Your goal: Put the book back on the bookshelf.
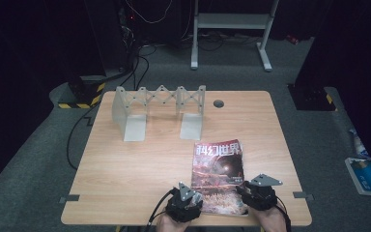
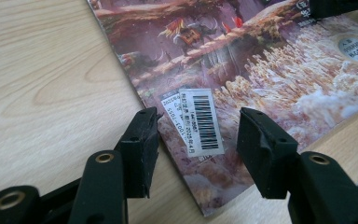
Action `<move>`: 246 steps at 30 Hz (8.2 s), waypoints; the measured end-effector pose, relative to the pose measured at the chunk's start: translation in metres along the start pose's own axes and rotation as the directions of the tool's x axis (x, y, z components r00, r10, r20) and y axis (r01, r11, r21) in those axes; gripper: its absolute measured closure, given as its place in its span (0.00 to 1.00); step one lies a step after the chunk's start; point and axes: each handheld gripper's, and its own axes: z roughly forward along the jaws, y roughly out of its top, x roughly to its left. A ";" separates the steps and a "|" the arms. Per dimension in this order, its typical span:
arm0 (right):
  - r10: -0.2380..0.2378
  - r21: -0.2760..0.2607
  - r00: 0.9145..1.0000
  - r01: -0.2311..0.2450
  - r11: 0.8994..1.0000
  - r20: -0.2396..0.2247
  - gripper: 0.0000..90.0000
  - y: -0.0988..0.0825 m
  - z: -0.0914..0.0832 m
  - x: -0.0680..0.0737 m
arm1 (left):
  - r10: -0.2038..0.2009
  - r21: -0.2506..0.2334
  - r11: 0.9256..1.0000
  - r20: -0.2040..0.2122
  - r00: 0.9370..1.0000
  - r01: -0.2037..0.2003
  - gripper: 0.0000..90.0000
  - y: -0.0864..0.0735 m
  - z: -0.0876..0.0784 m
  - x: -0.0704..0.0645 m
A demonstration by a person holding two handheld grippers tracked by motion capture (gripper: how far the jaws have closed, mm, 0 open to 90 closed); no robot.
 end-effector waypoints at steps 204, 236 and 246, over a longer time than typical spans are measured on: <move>-0.041 -0.084 0.958 0.018 0.996 -0.283 0.96 0.090 0.031 0.024 | -0.149 -0.226 0.964 -0.010 0.989 0.143 0.20 0.016 0.029 0.085; -0.140 -0.165 0.935 0.090 0.982 -0.324 0.96 0.097 0.020 0.029 | -0.135 -0.205 0.967 0.086 0.987 0.150 0.16 0.018 0.029 0.087; -0.141 -0.153 0.940 0.097 0.983 -0.310 0.96 0.094 0.026 0.027 | -0.144 -0.198 0.968 0.076 0.987 0.156 0.27 0.017 0.026 0.088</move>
